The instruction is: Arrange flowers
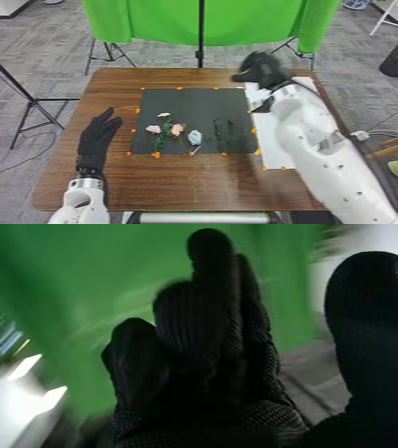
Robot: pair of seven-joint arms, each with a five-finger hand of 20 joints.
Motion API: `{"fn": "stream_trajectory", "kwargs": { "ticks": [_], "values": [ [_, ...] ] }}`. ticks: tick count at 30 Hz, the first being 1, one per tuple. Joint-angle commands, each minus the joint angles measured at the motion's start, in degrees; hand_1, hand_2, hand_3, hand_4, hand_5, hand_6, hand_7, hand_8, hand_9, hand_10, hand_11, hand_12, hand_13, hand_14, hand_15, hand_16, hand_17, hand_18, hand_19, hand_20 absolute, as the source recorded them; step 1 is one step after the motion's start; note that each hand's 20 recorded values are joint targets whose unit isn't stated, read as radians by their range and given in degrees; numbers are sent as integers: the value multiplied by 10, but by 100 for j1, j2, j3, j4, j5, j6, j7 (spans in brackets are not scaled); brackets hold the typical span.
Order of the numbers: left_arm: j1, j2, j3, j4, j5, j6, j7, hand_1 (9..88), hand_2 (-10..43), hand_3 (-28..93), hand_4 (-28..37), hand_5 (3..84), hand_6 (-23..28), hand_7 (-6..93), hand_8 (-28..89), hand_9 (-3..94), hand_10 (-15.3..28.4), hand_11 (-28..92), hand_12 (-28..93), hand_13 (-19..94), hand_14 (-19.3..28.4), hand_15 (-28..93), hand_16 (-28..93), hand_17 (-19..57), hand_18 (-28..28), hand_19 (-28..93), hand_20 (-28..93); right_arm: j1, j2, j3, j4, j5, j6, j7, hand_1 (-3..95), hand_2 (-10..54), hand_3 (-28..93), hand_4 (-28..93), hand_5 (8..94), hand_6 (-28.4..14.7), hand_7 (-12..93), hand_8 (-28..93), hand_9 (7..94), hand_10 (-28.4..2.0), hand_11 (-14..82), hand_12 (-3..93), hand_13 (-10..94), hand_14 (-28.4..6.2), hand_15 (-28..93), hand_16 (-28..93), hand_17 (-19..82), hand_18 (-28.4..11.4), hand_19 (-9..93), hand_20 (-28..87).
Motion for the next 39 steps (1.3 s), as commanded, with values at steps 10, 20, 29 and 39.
{"fn": "stream_trajectory", "kwargs": {
  "ticks": [10,20,29,39],
  "values": [
    [117,-56,53,75,51,-31,-95,204,15,659,-264,456,30,94,-56,454,135,171,143,354,150,102,23,47,123,47,190,4,-365,1542,2020,-1301,-1549,405,284,-87,577,-96,575,-27,96,-55,721,-170,203,250,812,-73,602,328,550,-151,932,509],
    [100,-69,68,91,57,-60,-112,204,16,659,-263,456,30,95,-57,454,135,171,142,354,149,102,23,47,123,48,190,-54,-630,1670,2522,-1514,-714,276,307,-94,599,-109,587,-20,119,-62,762,-145,220,240,851,-48,589,322,579,-138,932,514],
    [166,-110,37,70,43,-32,-83,205,16,660,-261,456,29,96,-57,454,135,172,142,354,149,102,23,46,124,50,190,-287,-603,1564,2682,-1641,-199,159,473,-95,593,-142,653,0,167,14,820,-119,230,246,885,-27,571,331,606,-119,932,509],
    [184,-83,31,70,45,-40,-91,206,15,662,-261,456,30,97,-58,454,135,172,142,356,151,102,25,46,124,50,190,-469,114,931,1064,-399,775,148,647,-95,499,-128,786,-13,211,121,913,-82,184,371,936,-2,554,344,665,-91,932,501]
  ]
}}
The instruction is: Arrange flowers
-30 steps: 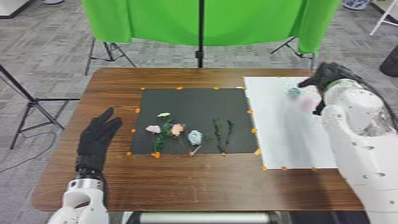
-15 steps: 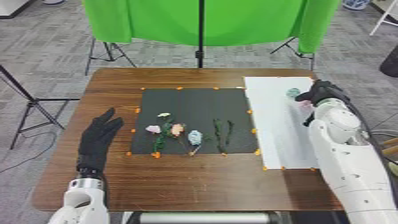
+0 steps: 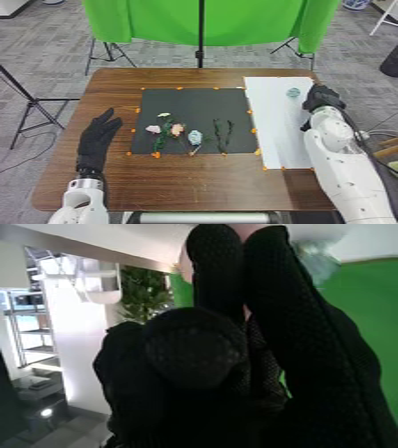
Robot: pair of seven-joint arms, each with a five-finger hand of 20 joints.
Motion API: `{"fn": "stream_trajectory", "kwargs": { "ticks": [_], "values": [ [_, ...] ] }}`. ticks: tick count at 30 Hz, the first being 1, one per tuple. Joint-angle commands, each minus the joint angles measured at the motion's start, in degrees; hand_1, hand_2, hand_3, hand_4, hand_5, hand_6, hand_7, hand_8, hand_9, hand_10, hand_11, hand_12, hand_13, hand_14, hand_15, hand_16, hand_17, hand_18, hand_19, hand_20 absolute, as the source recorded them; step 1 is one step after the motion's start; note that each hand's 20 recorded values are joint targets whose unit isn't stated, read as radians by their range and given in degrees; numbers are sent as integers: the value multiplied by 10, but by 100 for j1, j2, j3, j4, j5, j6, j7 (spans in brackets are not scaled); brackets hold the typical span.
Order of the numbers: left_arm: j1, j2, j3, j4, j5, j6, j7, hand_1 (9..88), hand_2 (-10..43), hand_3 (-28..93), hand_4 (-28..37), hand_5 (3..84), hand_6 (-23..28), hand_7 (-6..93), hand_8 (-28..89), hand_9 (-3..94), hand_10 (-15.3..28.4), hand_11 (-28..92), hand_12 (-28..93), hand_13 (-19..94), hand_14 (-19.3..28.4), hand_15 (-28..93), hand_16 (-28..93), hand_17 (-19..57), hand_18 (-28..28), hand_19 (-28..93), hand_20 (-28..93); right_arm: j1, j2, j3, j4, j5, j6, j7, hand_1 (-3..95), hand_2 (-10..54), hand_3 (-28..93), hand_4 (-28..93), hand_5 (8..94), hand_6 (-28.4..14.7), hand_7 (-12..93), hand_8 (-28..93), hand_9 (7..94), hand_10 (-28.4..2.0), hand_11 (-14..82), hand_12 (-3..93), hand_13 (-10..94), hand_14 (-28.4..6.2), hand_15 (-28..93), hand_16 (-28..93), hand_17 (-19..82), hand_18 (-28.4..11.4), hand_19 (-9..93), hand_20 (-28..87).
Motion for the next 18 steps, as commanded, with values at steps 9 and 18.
{"fn": "stream_trajectory", "kwargs": {
  "ticks": [9,18],
  "values": [
    [56,-98,113,116,58,-118,-67,206,15,662,-260,456,31,95,-57,454,135,172,142,354,150,101,24,45,125,50,190,247,512,-1802,-2053,1871,-454,-472,637,-95,505,-123,783,-11,218,120,911,-83,187,369,937,1,551,348,665,-90,932,504],
    [58,-117,103,123,66,-155,-119,206,14,662,-259,455,30,97,-57,453,135,172,143,346,156,104,33,41,126,53,194,511,191,-2460,-1561,1617,-967,-844,614,-95,508,-121,773,-8,221,115,898,-88,193,363,934,0,547,359,659,-90,932,513]
  ]
}}
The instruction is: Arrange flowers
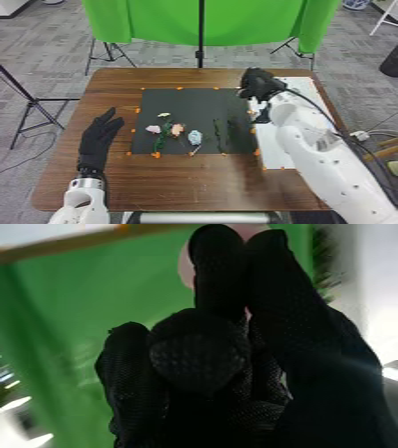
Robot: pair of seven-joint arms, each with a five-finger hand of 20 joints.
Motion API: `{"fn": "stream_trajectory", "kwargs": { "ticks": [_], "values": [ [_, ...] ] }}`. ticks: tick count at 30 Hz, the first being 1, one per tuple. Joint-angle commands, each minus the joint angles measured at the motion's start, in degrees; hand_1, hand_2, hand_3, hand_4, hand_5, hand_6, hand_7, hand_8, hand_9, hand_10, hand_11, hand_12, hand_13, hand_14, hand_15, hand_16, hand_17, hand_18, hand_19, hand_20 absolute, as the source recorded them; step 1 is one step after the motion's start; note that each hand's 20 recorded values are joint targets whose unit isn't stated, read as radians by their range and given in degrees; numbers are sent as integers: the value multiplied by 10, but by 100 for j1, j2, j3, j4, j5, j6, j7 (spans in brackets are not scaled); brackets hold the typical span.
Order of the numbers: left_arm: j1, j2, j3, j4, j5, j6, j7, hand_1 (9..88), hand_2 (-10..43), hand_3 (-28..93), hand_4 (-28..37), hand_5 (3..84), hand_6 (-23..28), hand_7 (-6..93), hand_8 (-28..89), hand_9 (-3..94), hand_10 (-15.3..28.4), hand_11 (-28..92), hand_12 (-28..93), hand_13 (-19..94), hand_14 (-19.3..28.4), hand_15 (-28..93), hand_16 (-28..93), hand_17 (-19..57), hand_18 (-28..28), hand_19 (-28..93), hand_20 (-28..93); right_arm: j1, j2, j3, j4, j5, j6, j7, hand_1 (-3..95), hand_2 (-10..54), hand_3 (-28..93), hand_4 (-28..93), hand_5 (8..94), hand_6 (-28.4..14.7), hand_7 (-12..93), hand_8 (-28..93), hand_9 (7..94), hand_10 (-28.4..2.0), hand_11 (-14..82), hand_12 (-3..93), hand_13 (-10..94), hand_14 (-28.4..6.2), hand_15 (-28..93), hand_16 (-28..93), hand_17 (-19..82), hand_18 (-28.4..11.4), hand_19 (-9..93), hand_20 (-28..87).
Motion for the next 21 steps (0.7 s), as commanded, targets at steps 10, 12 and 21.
{"fn": "stream_trajectory", "kwargs": {
  "ticks": [10,12,21],
  "values": [
    [159,-107,38,105,24,-110,-60,206,12,661,-256,453,28,97,-57,449,134,169,145,342,158,103,41,36,129,56,196,-192,-336,-302,250,-519,-421,-269,519,-95,507,-110,730,-11,186,99,865,-101,285,268,924,-5,555,362,650,-94,932,525],
    [150,-114,39,115,32,-160,-68,205,11,663,-254,453,28,98,-57,449,134,169,145,342,158,103,42,36,130,56,196,-227,-339,-284,257,-510,-421,-266,486,-95,545,-129,719,-7,187,81,858,-102,294,262,923,-6,557,361,649,-95,932,525],
    [126,-94,23,126,72,-223,-91,207,-1,665,-249,448,28,94,-56,445,133,165,147,340,157,101,45,34,132,56,195,-261,-352,-263,256,-486,-554,-292,422,-95,604,-151,702,1,193,-30,850,-104,303,263,920,-8,560,359,646,-101,932,534]
  ]
}}
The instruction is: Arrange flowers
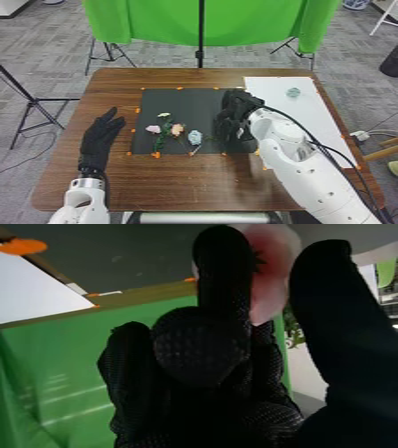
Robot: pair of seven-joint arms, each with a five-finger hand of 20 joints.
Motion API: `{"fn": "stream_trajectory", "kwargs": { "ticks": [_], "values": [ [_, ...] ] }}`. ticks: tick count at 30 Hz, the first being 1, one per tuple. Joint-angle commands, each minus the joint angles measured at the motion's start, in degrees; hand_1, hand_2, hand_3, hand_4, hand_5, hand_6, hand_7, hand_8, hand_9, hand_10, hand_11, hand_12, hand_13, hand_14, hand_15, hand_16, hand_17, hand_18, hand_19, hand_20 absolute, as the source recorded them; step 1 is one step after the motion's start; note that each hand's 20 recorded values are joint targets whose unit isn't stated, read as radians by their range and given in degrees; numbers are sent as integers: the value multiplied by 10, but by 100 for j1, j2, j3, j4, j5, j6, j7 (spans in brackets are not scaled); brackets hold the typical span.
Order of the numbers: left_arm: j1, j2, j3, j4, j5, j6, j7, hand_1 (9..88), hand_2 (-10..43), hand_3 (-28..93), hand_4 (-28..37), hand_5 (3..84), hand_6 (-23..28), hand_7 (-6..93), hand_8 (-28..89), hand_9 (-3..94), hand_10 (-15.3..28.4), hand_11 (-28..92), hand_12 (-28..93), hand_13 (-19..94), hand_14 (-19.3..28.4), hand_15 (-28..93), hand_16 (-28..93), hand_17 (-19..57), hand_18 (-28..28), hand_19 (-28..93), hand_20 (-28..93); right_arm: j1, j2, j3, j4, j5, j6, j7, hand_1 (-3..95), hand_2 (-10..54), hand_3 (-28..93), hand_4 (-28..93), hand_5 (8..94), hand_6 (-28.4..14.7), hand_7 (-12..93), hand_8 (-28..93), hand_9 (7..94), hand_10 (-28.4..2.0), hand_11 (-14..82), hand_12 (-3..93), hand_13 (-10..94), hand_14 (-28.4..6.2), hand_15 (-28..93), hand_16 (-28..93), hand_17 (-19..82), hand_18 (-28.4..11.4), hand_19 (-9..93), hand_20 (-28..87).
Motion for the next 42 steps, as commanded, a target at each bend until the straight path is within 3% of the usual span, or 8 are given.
{"fn": "stream_trajectory", "kwargs": {
  "ticks": [1,17,21,24,26,29,34,42],
  "values": [
    [114,-76,42,134,75,-97,-78,211,-6,664,-247,448,28,94,-56,444,132,165,148,340,157,100,45,33,132,56,195,-33,19,20,2,-52,-72,-68,414,-95,608,-151,701,1,192,-69,850,-106,304,263,920,-9,561,358,645,-101,932,533],
    [138,-54,6,117,88,-168,-90,226,-22,654,-226,441,28,92,-54,440,131,162,150,337,157,97,50,31,133,52,195,2,167,488,-404,41,-92,75,362,-95,575,-169,683,-4,181,-85,853,-113,328,270,919,-14,569,355,646,-105,932,536],
    [142,-58,0,116,77,-149,-66,226,-23,654,-226,440,27,91,-54,440,131,161,150,337,157,97,50,31,134,52,195,282,184,888,-314,-86,607,255,338,-95,571,-164,680,-5,173,-81,852,-117,328,271,917,-16,570,356,643,-108,932,541],
    [132,-59,5,122,82,-151,-72,225,-23,655,-226,440,27,91,-54,440,131,161,150,336,156,95,50,31,134,52,195,655,115,1058,407,-516,1460,439,323,-95,581,-149,680,-4,173,-77,837,-126,316,270,901,-26,570,358,621,-120,932,546],
    [138,-62,8,119,84,-149,-64,226,-23,655,-227,440,27,91,-54,440,131,161,150,336,156,96,51,31,134,52,195,835,-10,1300,829,-850,1111,693,316,-95,589,-140,671,-5,171,-76,816,-134,301,267,888,-33,573,358,607,-126,932,548],
    [141,-81,18,118,87,-154,-52,225,-21,652,-227,441,27,91,-54,440,131,161,150,336,156,96,51,30,134,52,195,894,-219,1770,1164,-1240,-29,990,280,-95,581,-117,568,-21,123,-61,684,-168,190,237,811,-71,607,348,574,-141,932,555],
    [139,-97,19,123,81,-136,-61,226,-20,650,-227,440,27,91,-54,438,131,160,150,337,156,96,51,30,134,52,195,800,-500,2171,1674,-1848,-512,944,264,-95,573,-110,502,-24,91,-55,622,-187,141,226,777,-88,612,339,555,-152,932,535],
    [127,-101,13,129,81,-148,-54,225,-19,651,-227,441,28,92,-54,439,131,160,151,336,156,96,51,30,134,52,195,692,-875,2461,2319,-2306,-373,663,264,-95,568,-114,491,-12,89,-54,641,-185,147,224,794,-80,617,325,558,-150,932,522]
  ]
}}
